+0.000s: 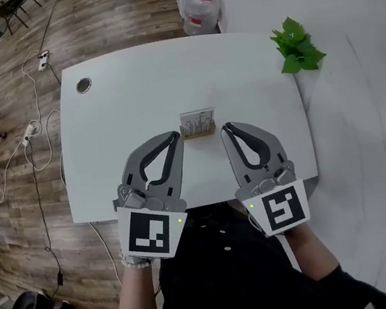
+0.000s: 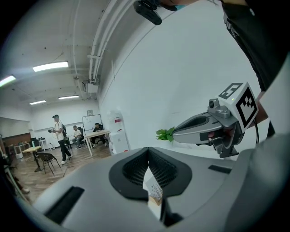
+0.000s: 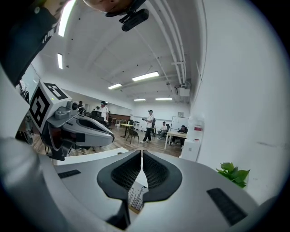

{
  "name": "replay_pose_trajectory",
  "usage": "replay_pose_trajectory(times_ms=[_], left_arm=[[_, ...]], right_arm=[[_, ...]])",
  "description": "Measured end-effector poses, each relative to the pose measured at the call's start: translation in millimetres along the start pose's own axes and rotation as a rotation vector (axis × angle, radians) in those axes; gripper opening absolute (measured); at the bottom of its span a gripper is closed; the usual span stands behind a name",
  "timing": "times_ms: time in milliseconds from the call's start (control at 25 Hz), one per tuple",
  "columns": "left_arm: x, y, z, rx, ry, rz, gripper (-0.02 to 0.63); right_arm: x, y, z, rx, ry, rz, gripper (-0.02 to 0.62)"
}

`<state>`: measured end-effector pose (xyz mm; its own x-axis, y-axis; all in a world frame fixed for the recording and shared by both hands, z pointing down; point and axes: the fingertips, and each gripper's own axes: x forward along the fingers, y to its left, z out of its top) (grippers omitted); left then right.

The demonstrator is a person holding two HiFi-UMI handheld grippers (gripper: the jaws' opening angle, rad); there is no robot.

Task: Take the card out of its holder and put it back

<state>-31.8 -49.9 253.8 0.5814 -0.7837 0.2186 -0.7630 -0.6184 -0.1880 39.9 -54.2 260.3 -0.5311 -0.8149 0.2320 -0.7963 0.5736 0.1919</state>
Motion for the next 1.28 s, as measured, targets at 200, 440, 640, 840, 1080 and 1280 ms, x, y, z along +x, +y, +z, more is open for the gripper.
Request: replay_pose_trajectory(times_ms=[200, 440, 640, 840, 1080, 1280], left_arm=[[-6.5, 6.5, 5.9, 0.0, -0.013, 0.024, 0.015], [-9.2, 7.5, 9.6, 0.01, -0.025, 0.025, 0.015], [-7.0, 7.2, 11.1, 0.017, -0.024, 0.017, 0.015], [-6.7, 7.4, 13.7, 0.031, -0.029, 0.011, 0.015], [-4.5, 6.4, 13.9, 0.033, -0.027, 0.008, 0.015], [-5.0, 6.8, 13.3, 0.033, -0.032, 0.007, 0.015]], right_arm=[[-2.3, -5.8, 2.0, -0.01, 0.011, -0.001, 0.048], [-2.0, -11.8, 4.4, -0.017, 0.005, -0.009, 0.048], [-1.0, -12.5, 7.5, -0.02, -0.001, -0.009, 0.048], [-1.2, -11.8, 12.2, -0.033, -0.011, -0.011, 0.048], [-0.8, -14.4, 10.9, -0.035, -0.008, -0.011, 0.048], [0.3, -12.9, 10.2, -0.043, -0.004, -0.012, 0.048]])
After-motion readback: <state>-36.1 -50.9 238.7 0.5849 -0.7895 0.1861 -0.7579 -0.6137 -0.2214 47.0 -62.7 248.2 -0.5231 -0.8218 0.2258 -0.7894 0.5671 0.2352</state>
